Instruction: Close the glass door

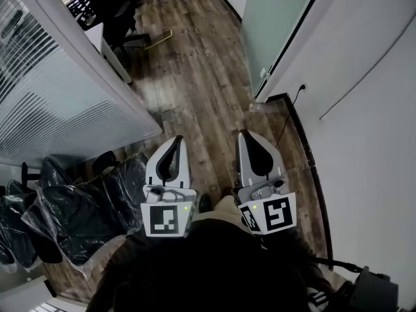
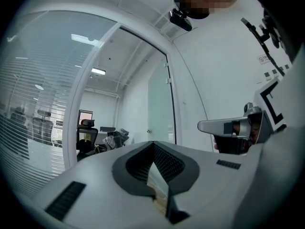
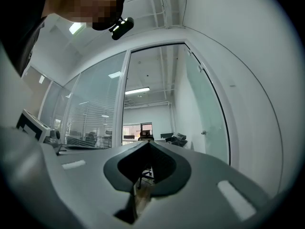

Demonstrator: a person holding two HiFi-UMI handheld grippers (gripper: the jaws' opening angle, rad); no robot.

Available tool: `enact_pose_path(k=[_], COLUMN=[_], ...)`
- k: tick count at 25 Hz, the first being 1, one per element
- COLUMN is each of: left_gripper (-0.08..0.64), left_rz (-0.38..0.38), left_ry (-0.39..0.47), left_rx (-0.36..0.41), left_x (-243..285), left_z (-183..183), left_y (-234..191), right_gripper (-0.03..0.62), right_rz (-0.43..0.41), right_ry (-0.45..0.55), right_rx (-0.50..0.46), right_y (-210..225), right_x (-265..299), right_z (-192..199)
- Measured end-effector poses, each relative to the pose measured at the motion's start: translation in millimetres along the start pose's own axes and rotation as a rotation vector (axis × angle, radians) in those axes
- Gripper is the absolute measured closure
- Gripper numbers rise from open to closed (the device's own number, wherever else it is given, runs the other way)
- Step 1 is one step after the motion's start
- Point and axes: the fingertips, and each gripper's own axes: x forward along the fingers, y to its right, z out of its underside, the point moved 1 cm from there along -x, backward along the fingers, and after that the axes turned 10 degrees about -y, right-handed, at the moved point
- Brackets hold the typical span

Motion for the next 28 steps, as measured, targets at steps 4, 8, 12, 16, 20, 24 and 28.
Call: enact_pose_path(k=[4,8,12,16,20,24,28], left_gripper=[0.563,0.563,0.563,0.563,0.563,0.563,0.563], left_rz=[0.005,0.014,0.017,0.010,-0.006,-0.027,-0.019], left_ry=[-0.027,-0.020,-0.016,-0.001,-0.012,-0.008,-0.007], left_rx=[0.008,0.011,0.020,0.023,0.016,0.009,0.006], left_x=[83,144,218,310,379,429,489], left_z=[6,-10,-22,-49,-62,-77,-87], left_y=[-4,-29,-51,-66,-82,-111,-141], right_gripper=[0.591,0.591,0.591,0.591,0.591,0.591,0.591], right_rz=[0.020,0.045,0.049,0.015,0.013,0.019,0.026], right_ry=[-0.001,-0.005,0.005,0.007,-0.007,-0.016,-0.019], right_rx=[-0.005,-0.011,-0.013,-0.002,0.013,0.023,0.013], right_y=[60,92,132,186,233,263,288], right_x=[54,112,178,256,317,371,434], right_z=[11,3,-2,-15,-20,-30,-37])
